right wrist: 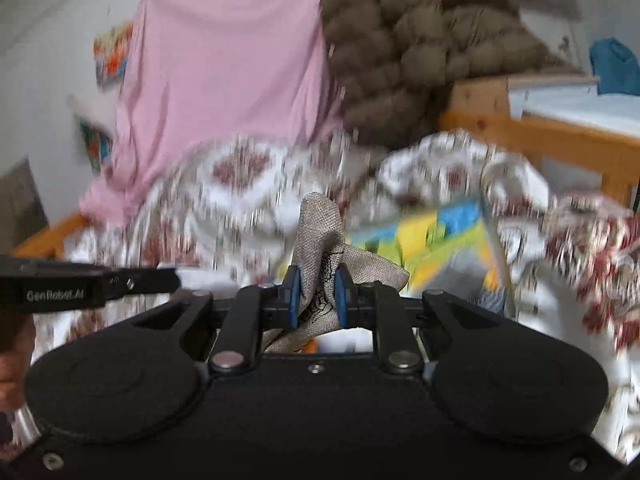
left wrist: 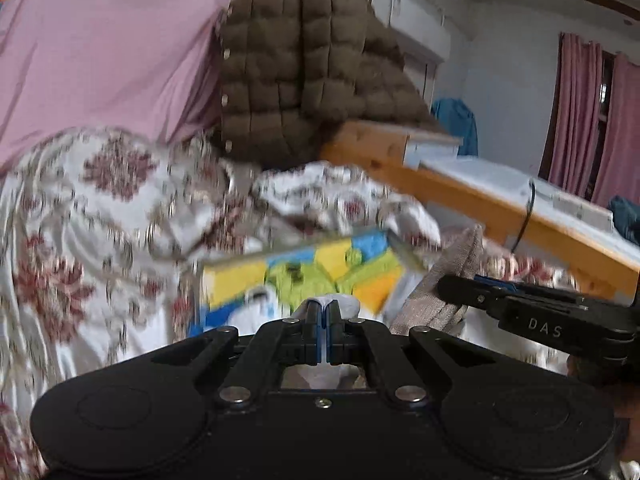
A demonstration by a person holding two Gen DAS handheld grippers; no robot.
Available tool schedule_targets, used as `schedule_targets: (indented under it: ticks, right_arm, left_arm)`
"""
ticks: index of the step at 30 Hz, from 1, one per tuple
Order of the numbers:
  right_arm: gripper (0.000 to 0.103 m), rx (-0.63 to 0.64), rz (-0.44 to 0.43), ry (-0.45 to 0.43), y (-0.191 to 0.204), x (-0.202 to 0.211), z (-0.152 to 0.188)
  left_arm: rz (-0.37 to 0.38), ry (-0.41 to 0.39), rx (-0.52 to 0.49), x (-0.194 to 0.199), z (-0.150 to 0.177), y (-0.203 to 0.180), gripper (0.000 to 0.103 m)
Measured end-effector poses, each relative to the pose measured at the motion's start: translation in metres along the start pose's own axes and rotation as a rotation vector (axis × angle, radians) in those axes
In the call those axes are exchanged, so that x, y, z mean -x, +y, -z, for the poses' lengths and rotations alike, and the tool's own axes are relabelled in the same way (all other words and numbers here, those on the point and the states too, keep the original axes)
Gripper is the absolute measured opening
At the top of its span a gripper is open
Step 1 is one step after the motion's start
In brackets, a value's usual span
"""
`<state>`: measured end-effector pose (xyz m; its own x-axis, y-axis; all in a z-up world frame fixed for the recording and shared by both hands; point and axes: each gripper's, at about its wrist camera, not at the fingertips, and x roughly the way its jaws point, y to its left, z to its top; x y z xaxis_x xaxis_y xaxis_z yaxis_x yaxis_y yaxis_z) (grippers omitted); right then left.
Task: Organize soft objects
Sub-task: 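Carry both items over the tray and open both tools to drop them in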
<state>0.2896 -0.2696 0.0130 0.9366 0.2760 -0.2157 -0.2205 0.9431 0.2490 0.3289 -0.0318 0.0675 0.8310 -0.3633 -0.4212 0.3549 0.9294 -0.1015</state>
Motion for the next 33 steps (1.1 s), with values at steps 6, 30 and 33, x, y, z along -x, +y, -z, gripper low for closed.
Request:
schedule_targets:
  ticks: [6,30,33]
  right_arm:
    - [0.011,-0.111,0.057,-0.112,-0.026,-0.019,-0.019]
    - [0.016,-0.17,0.304,0.123,-0.062,-0.118,0.031]
    - [0.025,-0.184,0.299,0.131,-0.063,-0.118,0.03]
  left_arm:
    - [-0.015,-0.093,0.012,-0.032,-0.04,-0.012,0.001]
    - [-0.093,0.253,0.129,-0.189,0.048,-0.002,0.002]
    - [-0.097,0.255,0.144,-0.182,0.051,0.001,0.01]
